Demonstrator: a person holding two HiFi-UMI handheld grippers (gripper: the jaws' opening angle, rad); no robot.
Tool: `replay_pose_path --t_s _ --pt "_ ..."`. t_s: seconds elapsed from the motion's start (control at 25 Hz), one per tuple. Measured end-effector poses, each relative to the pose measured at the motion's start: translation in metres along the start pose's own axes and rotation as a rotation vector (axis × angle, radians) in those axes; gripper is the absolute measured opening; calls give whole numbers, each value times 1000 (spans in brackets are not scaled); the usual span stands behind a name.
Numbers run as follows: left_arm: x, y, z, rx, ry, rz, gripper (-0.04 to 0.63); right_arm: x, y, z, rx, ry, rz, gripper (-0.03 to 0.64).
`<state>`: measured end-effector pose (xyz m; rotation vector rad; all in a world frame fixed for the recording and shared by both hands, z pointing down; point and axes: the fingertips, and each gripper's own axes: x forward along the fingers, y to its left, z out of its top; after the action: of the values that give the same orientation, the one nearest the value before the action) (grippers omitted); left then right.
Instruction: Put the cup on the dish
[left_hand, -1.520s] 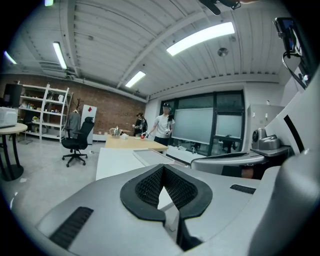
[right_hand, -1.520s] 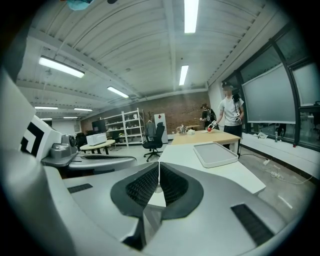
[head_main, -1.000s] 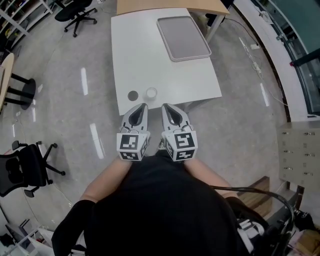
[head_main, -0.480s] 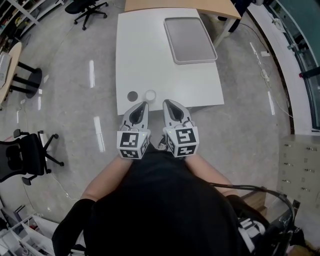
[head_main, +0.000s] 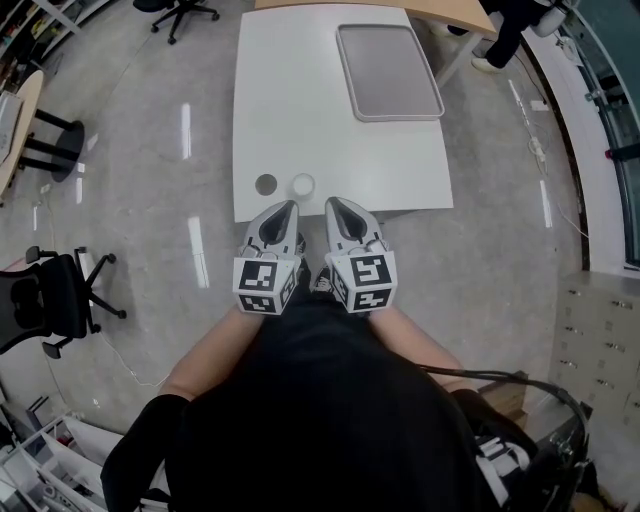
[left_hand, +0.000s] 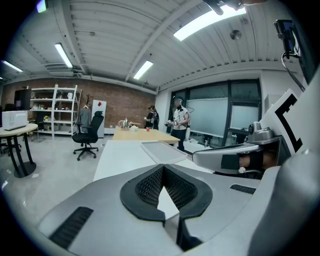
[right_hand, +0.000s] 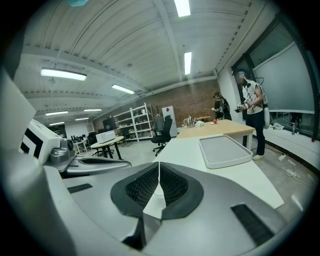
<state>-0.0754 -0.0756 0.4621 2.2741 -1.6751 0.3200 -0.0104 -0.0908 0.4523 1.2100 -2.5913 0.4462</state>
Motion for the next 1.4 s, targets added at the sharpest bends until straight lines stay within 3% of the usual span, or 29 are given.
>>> replay_pose_path --t_s 0.88,1.4 --pt "44 35 -62 23 149 -60 6 48 -7 -34 17 107 -24 14" --pt "86 63 -102 -11 210 -52 6 105 -15 -105 -24 250 47 15"
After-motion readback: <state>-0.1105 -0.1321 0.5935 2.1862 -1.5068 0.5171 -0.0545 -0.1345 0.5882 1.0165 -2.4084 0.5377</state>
